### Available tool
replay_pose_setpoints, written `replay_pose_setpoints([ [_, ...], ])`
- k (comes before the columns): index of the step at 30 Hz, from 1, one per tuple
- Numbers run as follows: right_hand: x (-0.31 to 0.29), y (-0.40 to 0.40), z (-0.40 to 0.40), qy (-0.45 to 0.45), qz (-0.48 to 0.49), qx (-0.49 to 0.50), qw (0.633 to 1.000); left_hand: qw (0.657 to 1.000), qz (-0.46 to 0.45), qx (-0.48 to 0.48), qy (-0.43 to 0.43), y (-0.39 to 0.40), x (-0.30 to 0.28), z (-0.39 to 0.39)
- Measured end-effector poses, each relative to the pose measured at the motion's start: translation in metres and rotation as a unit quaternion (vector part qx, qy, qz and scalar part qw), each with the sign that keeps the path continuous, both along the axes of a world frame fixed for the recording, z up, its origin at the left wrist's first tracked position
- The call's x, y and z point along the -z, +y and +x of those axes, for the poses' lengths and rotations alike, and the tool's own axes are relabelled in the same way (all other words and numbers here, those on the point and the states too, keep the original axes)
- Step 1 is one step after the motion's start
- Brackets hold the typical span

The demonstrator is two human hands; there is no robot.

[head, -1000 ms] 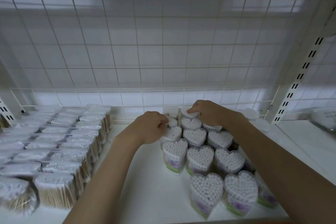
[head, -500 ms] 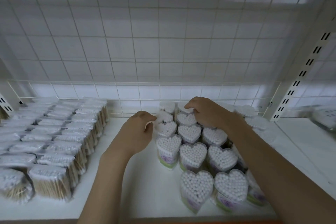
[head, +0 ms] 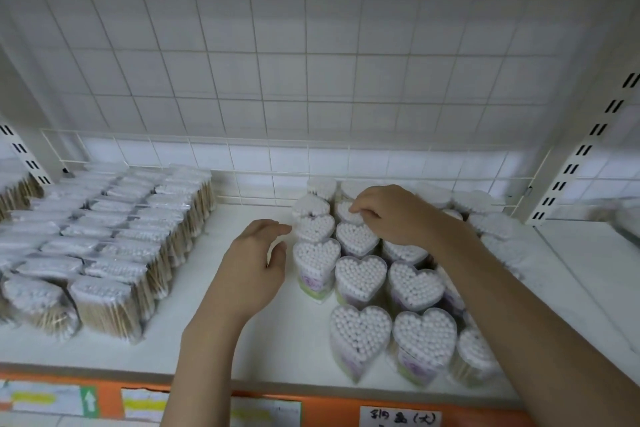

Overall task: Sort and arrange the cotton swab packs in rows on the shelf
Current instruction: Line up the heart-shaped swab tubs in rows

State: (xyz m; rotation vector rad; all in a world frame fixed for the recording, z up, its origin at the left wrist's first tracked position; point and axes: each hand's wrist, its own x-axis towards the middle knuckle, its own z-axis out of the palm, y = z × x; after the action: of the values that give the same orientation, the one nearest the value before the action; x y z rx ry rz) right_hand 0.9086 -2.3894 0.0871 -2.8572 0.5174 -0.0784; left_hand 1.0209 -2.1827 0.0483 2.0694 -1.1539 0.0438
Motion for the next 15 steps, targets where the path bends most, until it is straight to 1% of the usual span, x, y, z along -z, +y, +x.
replay_pose_setpoints([
  [8,-0.002,0.002,-0.002,0.008,0.009,-0.003,1.000,1.000,0.001,0.002,-0.005,0.001,-0.001,-0.004],
  [12,-0.016,0.008,-0.014,-0.031,0.021,0.015,0.999,1.000,-0.003,0.019,-0.002,-0.001,-0.004,-0.003],
  [15,-0.026,0.022,-0.036,-0.069,0.034,0.040,0.996,0.999,-0.004,0.046,-0.017,-0.006,-0.010,-0.003],
])
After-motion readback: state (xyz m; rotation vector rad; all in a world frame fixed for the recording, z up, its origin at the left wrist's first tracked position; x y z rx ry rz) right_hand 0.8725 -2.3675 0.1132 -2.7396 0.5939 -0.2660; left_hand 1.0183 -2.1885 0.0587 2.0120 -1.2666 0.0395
